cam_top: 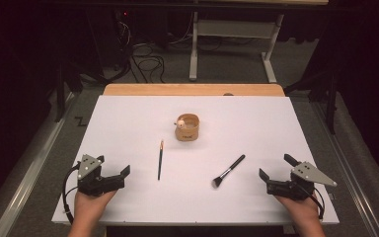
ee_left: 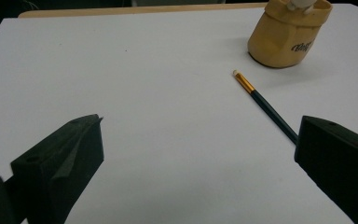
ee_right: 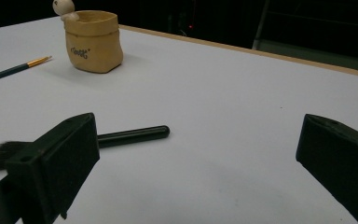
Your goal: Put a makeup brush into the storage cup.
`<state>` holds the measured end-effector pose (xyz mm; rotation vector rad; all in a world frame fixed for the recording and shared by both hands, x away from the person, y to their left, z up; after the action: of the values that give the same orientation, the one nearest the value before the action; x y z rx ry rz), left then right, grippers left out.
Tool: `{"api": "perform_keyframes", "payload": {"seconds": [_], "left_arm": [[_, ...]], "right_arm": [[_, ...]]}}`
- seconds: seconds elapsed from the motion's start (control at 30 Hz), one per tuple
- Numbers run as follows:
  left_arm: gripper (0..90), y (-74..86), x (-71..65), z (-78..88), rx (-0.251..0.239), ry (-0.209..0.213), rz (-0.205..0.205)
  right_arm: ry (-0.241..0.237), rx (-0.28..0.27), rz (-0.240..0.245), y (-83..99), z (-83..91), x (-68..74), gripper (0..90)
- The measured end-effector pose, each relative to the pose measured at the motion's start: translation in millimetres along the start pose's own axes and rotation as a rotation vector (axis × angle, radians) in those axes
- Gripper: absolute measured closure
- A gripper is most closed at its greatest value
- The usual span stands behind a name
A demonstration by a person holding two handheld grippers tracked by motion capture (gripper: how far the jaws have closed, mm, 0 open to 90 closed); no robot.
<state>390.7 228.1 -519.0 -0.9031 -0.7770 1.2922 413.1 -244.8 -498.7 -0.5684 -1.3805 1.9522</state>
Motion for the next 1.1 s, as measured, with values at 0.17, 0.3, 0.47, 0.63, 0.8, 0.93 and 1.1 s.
{"api": "perform_keyframes", "payload": {"seconds": [0.17,0.3,0.47,0.63,0.8,0.93,1.1], "left_arm": [[2.0,6.3,0.8,-2.6,0.062,-0.006,-0.011],[1.9,9.5,1.3,-4.0,0.092,-0.019,-0.022],[1.9,11.5,1.4,-5.0,0.113,-0.026,-0.035],[1.9,16.5,2.0,-6.5,0.157,-0.030,-0.036],[1.9,16.8,1.0,-5.0,0.169,-0.024,-0.027],[1.9,16.5,0.0,-4.7,0.174,-0.021,-0.024],[1.3,16.0,-1.0,-5.8,0.176,-0.024,-0.027]], "right_arm": [[-0.002,0.005,0.001,2.0,-0.5,-1.2,0.2],[-0.005,0.012,0.004,4.1,-1.8,-1.5,0.2],[-0.015,0.029,0.010,8.0,-5.2,1.5,0.2],[-0.016,0.034,0.022,7.2,-5.9,2.4,0.2],[-0.022,0.037,0.011,0.3,-5.9,2.6,0.2],[-0.008,0.043,0.009,-2.1,-6.1,0.4,0.2],[0.005,0.027,0.010,-3.0,-2.4,-2.4,0.2]]}}
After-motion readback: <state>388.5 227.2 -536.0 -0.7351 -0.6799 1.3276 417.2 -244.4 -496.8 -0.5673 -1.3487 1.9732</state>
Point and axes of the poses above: each handheld gripper's, and its own axes: z roughly backward along the jaws, y roughly out of its underside, x roughly to its left, the point moved 10 cm from there along -z, roughly forward along the jaws, and after that the axes turned 13 degrees about -y, right-handed, at the moved point
